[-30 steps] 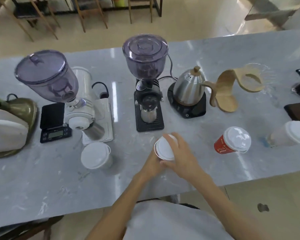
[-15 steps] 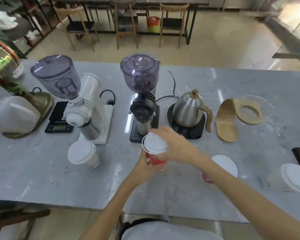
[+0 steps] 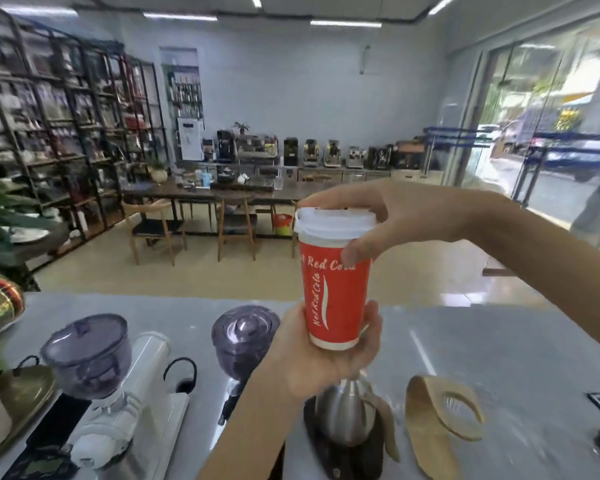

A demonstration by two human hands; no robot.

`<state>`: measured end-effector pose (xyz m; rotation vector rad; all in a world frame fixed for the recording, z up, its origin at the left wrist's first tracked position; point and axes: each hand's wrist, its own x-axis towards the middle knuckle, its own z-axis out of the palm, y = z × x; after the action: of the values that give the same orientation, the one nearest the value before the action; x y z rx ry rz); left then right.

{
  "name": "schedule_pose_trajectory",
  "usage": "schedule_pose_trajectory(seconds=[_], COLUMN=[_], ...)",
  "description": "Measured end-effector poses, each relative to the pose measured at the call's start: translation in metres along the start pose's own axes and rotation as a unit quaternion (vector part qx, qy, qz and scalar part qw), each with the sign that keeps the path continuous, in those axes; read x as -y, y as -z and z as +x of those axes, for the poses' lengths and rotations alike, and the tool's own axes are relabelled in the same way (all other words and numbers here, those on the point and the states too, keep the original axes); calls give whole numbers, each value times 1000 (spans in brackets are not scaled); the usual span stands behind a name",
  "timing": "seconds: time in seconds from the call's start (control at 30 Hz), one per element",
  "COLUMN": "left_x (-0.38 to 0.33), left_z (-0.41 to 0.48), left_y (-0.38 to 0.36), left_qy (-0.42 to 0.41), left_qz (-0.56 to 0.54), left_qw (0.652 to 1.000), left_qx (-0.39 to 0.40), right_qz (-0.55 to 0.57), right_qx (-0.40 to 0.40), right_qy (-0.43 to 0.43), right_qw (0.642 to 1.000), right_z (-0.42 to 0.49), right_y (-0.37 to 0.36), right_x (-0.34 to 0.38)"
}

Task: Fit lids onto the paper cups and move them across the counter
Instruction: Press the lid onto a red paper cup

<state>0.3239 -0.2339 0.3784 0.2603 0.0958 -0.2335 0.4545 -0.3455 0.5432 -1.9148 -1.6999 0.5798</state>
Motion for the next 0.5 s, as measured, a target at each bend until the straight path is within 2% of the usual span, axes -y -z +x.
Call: schedule_pose_trajectory(seconds=[0.07, 0.13, 0.3, 0.5], left_x=[-11, -19, -25, -25], left_z=[6, 10, 27, 39], left_y=[-31, -57, -92, -94], left_qy=[-3, -24, -53, -90], left_qz=[-39, -30, -25, -26], left_qw=[998, 997, 996, 995], left_qx=[44, 67, 65, 45], right_qz=[-11, -24, -57, -54], right_qx=[-1, 2, 19, 39], right_qy=[13, 19, 8, -21], right_qw=[1000, 1000, 998, 998], right_z=[-1, -4, -1, -5], right_y=[31, 57, 92, 93], right_x=[12, 22, 34, 32])
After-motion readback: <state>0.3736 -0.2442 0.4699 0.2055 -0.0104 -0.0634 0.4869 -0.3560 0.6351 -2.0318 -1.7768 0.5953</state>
